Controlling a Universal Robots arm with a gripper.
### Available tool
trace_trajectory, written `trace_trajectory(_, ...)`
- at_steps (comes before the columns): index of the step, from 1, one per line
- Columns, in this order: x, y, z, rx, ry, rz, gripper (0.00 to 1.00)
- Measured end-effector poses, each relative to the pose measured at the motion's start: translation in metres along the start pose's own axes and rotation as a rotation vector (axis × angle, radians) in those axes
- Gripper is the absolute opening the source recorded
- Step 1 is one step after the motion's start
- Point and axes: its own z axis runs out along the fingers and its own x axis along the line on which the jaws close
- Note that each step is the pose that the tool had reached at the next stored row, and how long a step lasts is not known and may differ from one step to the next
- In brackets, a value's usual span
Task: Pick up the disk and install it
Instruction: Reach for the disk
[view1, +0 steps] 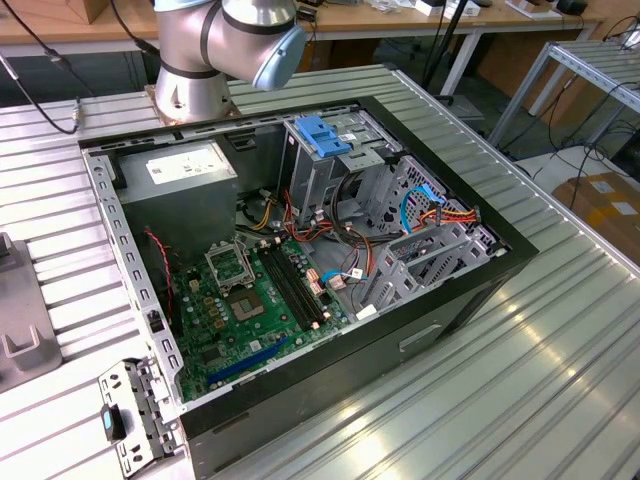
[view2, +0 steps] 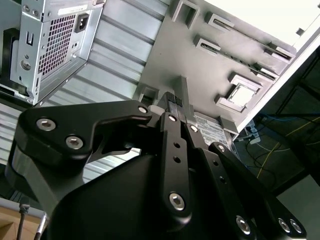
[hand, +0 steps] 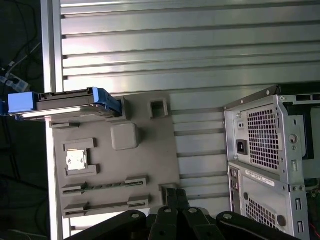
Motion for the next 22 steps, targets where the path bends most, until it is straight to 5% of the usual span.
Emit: trace_trajectory(22,0.0121,-0.001,0.0005,0.0,0.0,0.0,0.1)
